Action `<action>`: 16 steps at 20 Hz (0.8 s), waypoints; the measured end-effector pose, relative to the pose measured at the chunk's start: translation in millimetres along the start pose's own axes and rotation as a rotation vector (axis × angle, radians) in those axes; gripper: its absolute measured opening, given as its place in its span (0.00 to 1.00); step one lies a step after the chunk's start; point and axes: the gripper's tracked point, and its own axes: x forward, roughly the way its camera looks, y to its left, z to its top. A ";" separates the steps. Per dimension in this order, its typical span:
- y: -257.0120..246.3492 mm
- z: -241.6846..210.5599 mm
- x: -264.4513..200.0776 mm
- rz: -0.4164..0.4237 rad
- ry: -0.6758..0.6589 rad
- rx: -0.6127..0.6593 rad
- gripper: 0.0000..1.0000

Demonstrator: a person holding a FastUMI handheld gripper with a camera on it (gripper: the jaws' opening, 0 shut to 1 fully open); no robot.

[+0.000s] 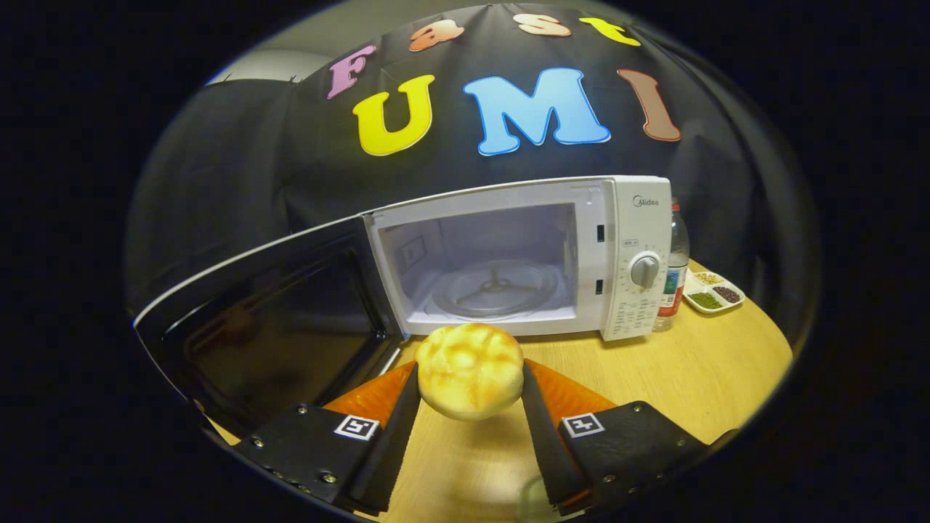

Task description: Open the microwave, put the food inside, and close the microwave door.

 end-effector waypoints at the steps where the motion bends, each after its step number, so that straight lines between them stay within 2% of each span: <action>1: 4.0 4.3 10.2 0.012 -0.006 0.052 0.77; 5: 9.7 23.2 51.0 0.032 -0.040 0.225 0.77; 10: -8.0 31.2 99.1 -0.026 -0.052 0.264 0.77; 14: -11.7 39.4 133.4 -0.014 -0.073 0.336 0.77; 16: -14.3 42.4 149.0 -0.026 -0.081 0.333 0.76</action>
